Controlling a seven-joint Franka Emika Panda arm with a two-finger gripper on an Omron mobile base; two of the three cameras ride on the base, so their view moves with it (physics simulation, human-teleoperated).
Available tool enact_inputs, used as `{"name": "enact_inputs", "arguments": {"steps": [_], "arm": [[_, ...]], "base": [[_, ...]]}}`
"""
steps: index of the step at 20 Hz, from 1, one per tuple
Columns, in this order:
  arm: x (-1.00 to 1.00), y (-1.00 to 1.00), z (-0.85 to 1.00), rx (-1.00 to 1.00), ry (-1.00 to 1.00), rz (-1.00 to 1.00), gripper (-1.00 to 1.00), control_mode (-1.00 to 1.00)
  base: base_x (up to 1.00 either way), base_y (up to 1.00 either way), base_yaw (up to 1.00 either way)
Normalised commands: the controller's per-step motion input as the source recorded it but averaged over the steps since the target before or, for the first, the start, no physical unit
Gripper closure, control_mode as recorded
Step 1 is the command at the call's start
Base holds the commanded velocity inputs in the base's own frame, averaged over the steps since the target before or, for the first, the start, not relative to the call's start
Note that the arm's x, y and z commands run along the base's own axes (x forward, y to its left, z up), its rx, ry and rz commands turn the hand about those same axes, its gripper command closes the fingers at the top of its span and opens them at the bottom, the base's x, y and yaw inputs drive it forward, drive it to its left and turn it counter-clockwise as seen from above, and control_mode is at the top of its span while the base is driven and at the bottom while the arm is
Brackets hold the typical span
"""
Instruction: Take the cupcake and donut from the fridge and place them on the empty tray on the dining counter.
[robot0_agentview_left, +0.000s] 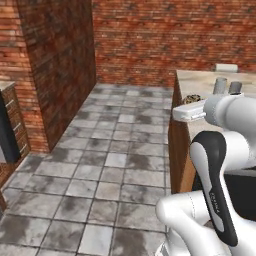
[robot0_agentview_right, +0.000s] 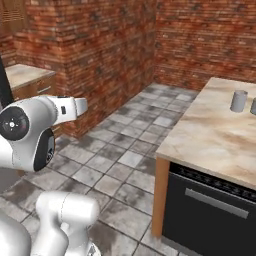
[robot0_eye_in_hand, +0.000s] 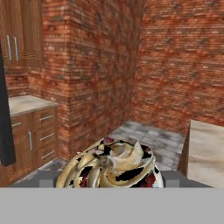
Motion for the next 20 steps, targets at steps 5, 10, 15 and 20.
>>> {"name": "enact_inputs", "arguments": {"steps": [5, 10, 15, 20], "arm": [[0.0, 0.0, 0.0, 0.0, 0.0, 0.0, 1.0, 1.0], [0.0, 0.0, 0.0, 0.0, 0.0, 0.0, 1.0, 1.0], [0.0, 0.0, 0.0, 0.0, 0.0, 0.0, 1.0, 1.0], [0.0, 0.0, 0.0, 0.0, 0.0, 0.0, 1.0, 1.0]], "base": [[0.17, 0.49, -0.42], [0.53, 0.92, -0.33], [0.49, 0.82, -0.27], [0.71, 0.06, -0.2]]}}
